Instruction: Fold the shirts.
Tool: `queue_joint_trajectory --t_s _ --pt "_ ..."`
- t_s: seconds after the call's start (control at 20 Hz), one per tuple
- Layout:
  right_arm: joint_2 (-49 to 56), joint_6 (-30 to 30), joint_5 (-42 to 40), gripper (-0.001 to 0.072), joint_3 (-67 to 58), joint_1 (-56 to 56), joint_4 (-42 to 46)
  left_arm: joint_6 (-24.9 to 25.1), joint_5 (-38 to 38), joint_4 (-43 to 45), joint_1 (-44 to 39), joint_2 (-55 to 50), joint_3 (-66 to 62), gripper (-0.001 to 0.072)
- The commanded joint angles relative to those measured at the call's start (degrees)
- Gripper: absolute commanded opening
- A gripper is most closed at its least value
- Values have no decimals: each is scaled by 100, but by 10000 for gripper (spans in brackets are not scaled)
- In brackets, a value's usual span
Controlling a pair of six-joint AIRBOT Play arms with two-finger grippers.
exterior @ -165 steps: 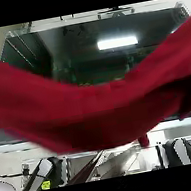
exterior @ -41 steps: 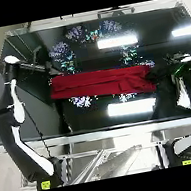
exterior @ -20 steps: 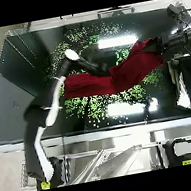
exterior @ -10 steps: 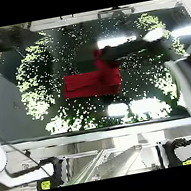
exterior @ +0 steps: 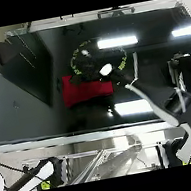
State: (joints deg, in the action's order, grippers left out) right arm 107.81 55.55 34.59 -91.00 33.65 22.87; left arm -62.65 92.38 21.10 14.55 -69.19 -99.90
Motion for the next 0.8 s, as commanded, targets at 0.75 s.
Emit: queue_joint_trajectory --t_s 0.75 --pt "778 1198 2938 691 472 -2153 662 234 -129 -214 -59 76 535 22"
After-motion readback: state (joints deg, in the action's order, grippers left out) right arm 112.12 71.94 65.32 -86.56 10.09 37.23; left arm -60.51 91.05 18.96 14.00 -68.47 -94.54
